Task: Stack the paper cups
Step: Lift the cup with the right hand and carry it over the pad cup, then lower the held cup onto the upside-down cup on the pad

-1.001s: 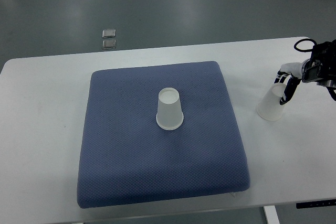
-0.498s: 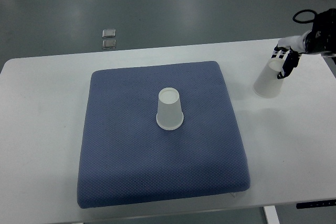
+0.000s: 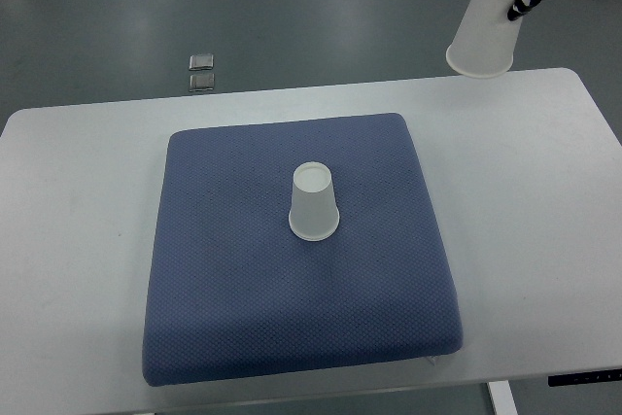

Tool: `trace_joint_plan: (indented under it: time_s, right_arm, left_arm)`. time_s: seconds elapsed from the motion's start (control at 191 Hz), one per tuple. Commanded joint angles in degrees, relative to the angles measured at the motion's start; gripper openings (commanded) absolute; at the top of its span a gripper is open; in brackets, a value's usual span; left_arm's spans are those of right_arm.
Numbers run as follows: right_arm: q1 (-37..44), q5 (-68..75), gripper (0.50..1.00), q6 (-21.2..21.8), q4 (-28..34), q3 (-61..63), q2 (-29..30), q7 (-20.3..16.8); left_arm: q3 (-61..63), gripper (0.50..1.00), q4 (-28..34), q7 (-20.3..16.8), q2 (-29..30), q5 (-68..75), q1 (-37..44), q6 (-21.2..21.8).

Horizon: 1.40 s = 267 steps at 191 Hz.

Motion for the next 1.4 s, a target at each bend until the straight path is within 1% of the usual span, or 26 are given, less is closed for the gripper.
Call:
trace_joint_plan:
  time_s: [0.0,0.063,0.199,0.32,0.398,0.503,0.603,0.703,0.786,0.923,1.122,1.222,1.395]
  right_arm:
    - [4.23,-0.21,0.639,1.02,1.9,0.02,0.27,0.09]
    - [6.16,-0.21,0.639,1.11,3.75,0.63,0.45,0.18]
    - [7.39,-0.21,0.639,1.28,4.36,5.38,0.97,0.09]
    - [7.3,0.23,0.639,1.2,4.28,13.37,1.5,-0.08]
    - [6.34,0.23,0.639,0.58,4.28,18.47,2.38,-0.17]
    - [5.81,0.49,0.639,-0.65,4.28,23.39,6.69,-0.17]
    - [3.79,0.67,0.639,-2.76,4.1,26.38,6.69,-0.26]
    - [1.15,0.58,0.639,-3.64,4.1,29.46,6.69,-0.17]
    - [-0.34,0.23,0.637,-3.9,4.19,30.43,6.69,-0.08]
    - [-2.98,-0.65,0.637,-7.24,4.19,30.69,6.69,-0.08]
    - [-5.97,-4.52,0.635,-9.26,4.19,30.07,6.69,-0.26]
    - [-7.37,-4.6,0.635,-9.88,4.28,29.11,6.69,-2.63]
    - [-9.22,-4.34,0.635,-10.23,4.19,28.49,6.69,-3.07]
  left_arm:
    - [0.0,1.0,0.0,0.0,0.0,0.0,0.01,0.09]
    - [0.0,1.0,0.0,0.0,0.0,0.0,0.01,0.01]
    - [0.0,1.0,0.09,0.0,0.0,0.0,0.01,0.09]
    - [-0.09,1.0,0.18,0.0,0.0,0.0,0.01,0.09]
    - [-0.09,1.0,0.35,0.0,0.0,-0.09,0.01,0.09]
    - [-0.17,1.0,0.62,0.0,0.0,-0.09,0.01,0.09]
    - [-0.09,1.0,0.62,0.0,0.0,-0.09,0.01,0.09]
    - [-0.09,1.0,0.62,0.0,0.0,-0.09,0.01,0.09]
    - [-0.09,1.0,0.62,0.0,0.0,-0.09,0.01,0.09]
    - [-0.17,1.0,0.53,0.0,0.0,-0.09,0.01,0.09]
    - [-0.17,1.0,0.44,0.0,0.0,-0.09,0.01,0.09]
    - [-0.17,1.0,0.62,0.0,0.0,-0.09,0.01,0.09]
    - [-0.17,1.0,0.62,0.0,0.0,-0.09,0.01,0.09]
